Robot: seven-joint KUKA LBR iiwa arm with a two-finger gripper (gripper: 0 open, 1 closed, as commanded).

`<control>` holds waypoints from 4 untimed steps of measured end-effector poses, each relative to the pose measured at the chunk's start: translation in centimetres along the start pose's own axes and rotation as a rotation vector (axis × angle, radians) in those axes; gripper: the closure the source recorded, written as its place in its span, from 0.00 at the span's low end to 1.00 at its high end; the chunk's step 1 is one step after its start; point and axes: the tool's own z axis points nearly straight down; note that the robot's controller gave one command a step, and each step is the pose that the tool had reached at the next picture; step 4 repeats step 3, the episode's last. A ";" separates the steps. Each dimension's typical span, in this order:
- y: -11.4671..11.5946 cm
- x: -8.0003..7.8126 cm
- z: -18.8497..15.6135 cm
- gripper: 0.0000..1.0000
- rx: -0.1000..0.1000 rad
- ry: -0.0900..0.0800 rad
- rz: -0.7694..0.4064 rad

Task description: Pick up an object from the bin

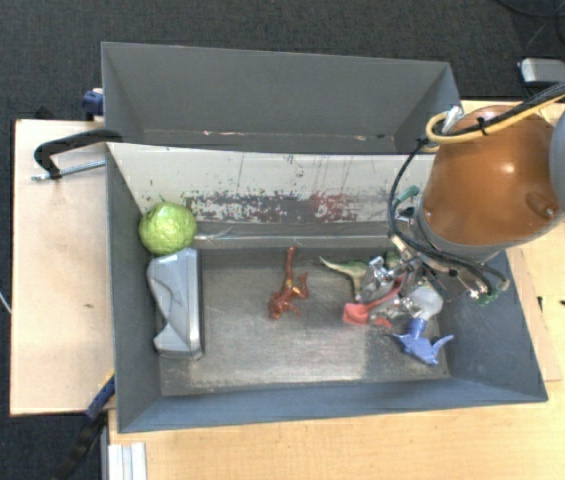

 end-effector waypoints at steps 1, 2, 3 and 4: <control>-0.2 -3.9 -1.0 1.00 0.013 -0.013 -0.096; 0.7 -3.5 -1.5 1.00 -0.008 0.009 -0.166; 0.2 -5.0 -8.2 1.00 0.000 0.000 -0.183; 0.2 -5.0 -8.2 1.00 0.000 0.000 -0.183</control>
Offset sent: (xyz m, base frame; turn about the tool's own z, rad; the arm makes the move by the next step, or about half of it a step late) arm -0.0003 0.0048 0.1657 -0.2617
